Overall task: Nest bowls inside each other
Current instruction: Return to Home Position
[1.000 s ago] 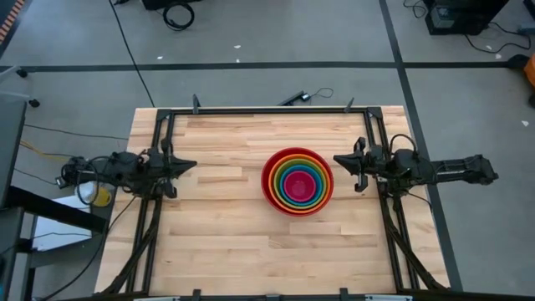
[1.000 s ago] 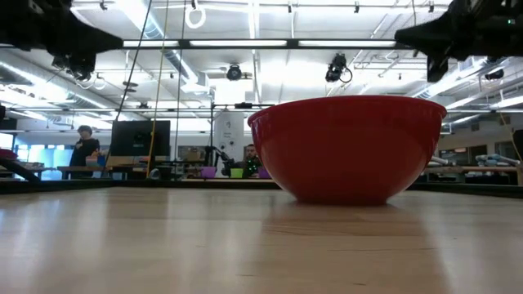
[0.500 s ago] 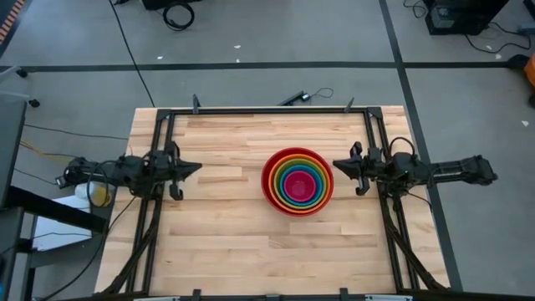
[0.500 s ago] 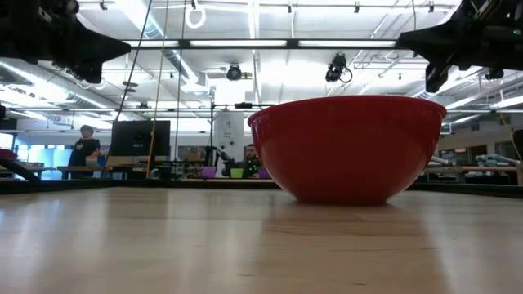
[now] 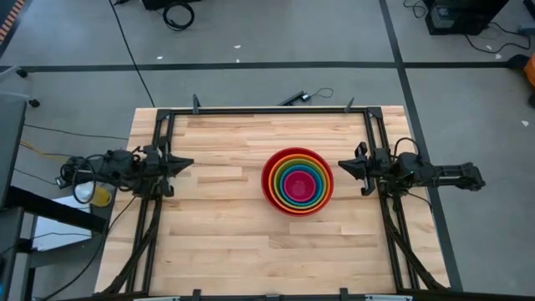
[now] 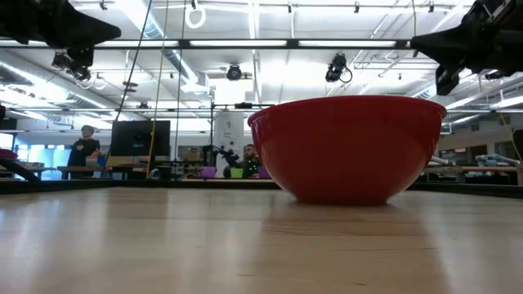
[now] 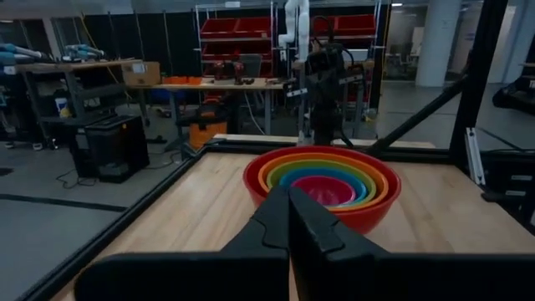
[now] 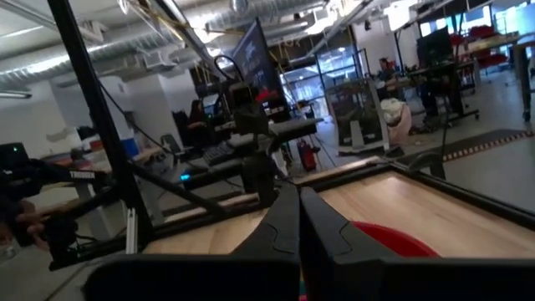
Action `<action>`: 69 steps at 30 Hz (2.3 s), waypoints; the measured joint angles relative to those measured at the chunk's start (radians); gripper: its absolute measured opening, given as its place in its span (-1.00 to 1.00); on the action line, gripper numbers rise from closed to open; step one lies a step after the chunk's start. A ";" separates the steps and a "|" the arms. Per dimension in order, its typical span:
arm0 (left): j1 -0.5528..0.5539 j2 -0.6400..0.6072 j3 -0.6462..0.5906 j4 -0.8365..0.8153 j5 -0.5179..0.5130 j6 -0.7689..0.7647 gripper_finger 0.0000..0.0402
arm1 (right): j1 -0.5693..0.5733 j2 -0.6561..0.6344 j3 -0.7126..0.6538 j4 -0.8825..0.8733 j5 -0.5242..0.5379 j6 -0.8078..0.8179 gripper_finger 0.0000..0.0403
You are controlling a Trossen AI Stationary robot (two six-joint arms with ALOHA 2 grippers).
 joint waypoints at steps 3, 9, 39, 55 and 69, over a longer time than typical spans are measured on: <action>0.000 0.000 0.001 -0.005 0.001 0.000 -1.00 | 0.000 -0.036 0.000 -0.042 0.003 0.002 -1.00; 0.000 0.000 0.001 0.015 0.028 -0.001 -1.00 | 0.000 -0.045 0.000 -0.062 0.002 -0.004 -1.00; -0.002 0.004 -0.332 0.480 0.099 -0.072 -1.00 | 0.000 -0.043 0.000 -0.025 -0.019 0.032 -0.99; -0.002 0.004 -0.332 0.428 0.228 -0.124 -1.00 | 0.000 -0.043 0.000 -0.042 -0.024 0.040 -0.89; -0.002 0.004 -0.333 0.426 0.228 -0.139 -1.00 | 0.000 -0.043 0.000 -0.045 -0.027 0.040 -0.89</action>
